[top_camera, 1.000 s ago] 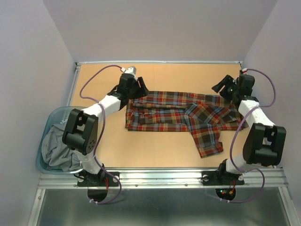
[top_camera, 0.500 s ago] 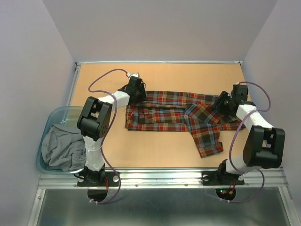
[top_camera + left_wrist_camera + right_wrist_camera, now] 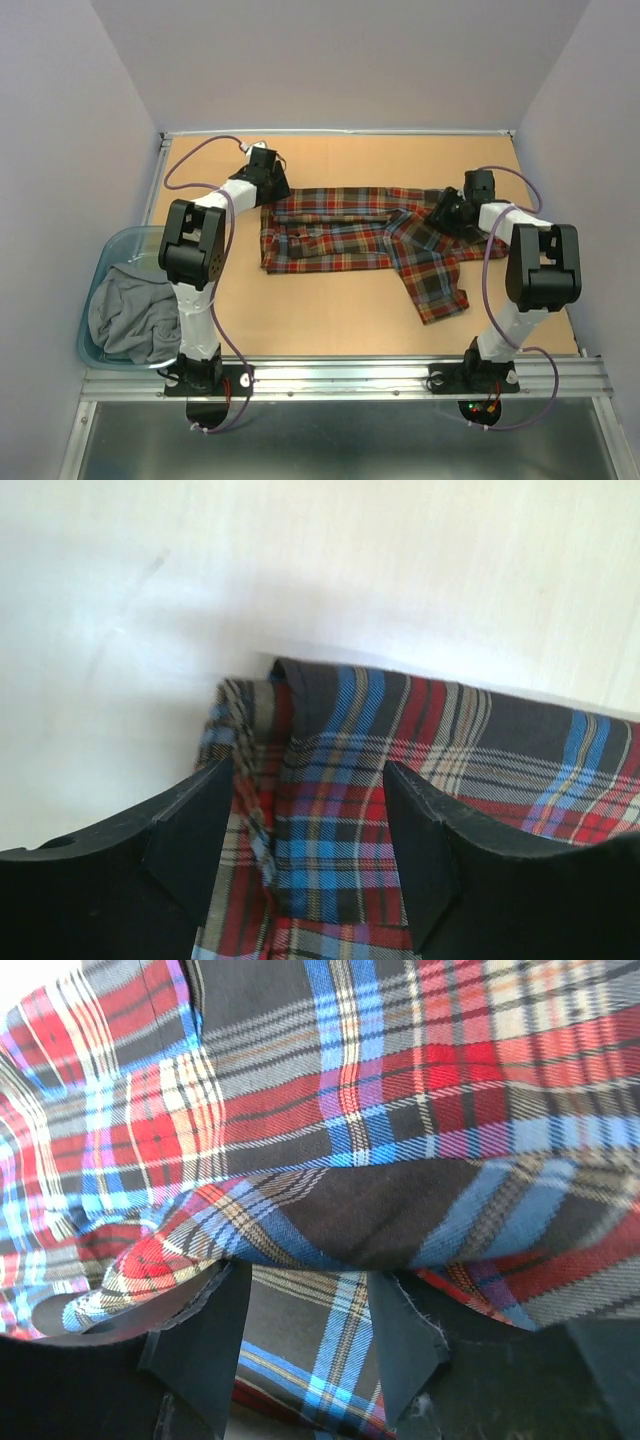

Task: Fold and stack the long sleeve shirts
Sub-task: Fold the shirt

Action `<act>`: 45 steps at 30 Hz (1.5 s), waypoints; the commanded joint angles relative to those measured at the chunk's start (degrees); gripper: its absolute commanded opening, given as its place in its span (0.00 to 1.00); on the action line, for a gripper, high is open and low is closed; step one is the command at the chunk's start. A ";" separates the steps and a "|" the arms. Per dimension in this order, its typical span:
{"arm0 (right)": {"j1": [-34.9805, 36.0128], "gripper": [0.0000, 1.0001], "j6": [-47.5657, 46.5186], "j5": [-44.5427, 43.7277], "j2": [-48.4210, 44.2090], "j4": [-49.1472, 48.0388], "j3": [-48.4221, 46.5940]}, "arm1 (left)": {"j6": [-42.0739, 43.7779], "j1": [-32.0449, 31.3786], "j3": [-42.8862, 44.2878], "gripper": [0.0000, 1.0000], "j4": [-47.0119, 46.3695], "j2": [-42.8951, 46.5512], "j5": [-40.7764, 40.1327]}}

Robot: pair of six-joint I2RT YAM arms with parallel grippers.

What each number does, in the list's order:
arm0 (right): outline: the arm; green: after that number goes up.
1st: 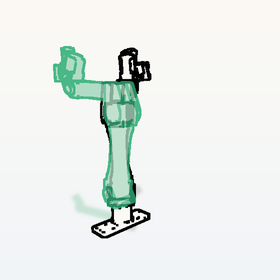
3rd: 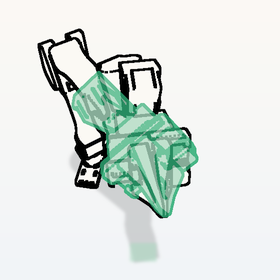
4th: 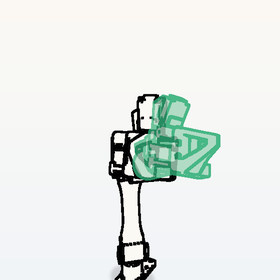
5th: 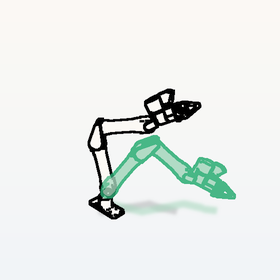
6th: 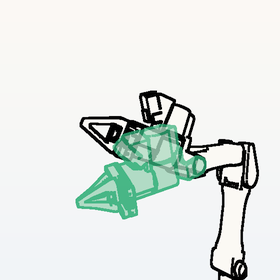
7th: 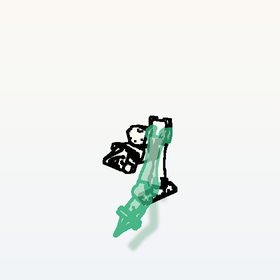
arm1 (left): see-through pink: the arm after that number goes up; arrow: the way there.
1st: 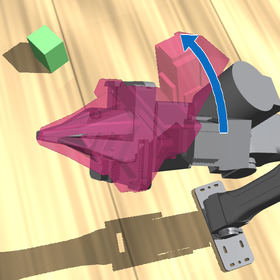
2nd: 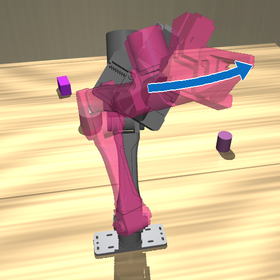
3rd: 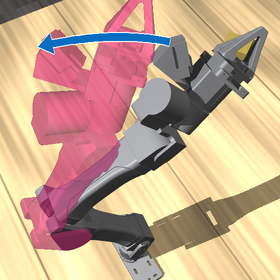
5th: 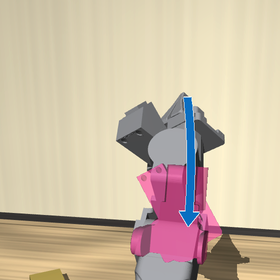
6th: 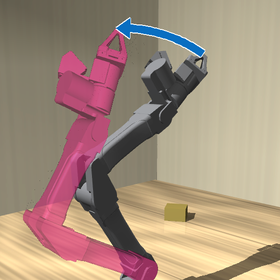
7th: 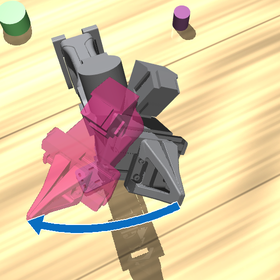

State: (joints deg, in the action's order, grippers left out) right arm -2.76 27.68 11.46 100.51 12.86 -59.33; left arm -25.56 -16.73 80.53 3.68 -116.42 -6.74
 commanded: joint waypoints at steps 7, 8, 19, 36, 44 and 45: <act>0.57 0.75 -2.36 -6.53 -12.85 6.81 -3.34 | 8.06 -2.32 -1.24 0.99 -0.25 12.77 -3.54; 0.48 0.77 -2.63 -8.46 -14.54 10.30 -1.94 | 9.81 -3.21 -2.30 0.99 -0.78 14.45 -3.54; 0.13 0.79 -1.67 -4.96 -30.98 33.01 8.00 | 18.78 -18.85 -15.48 0.99 -6.14 31.25 -4.51; 0.13 0.35 -3.60 -0.31 -31.34 33.72 16.01 | 29.96 -45.31 -17.69 0.99 -16.33 29.59 -7.76; 0.13 0.01 -0.36 12.08 -30.37 32.14 8.98 | 34.52 -52.35 -17.51 0.99 -24.59 23.61 -6.88; 0.22 0.01 0.44 14.00 -30.37 31.88 8.10 | 34.61 -52.70 -17.51 0.99 -25.38 23.09 -6.45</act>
State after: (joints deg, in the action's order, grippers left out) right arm -2.55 25.61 16.80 70.48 47.03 -44.84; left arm 6.15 -68.14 60.82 -15.05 -92.51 -12.86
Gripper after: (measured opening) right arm 0.019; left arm 0.986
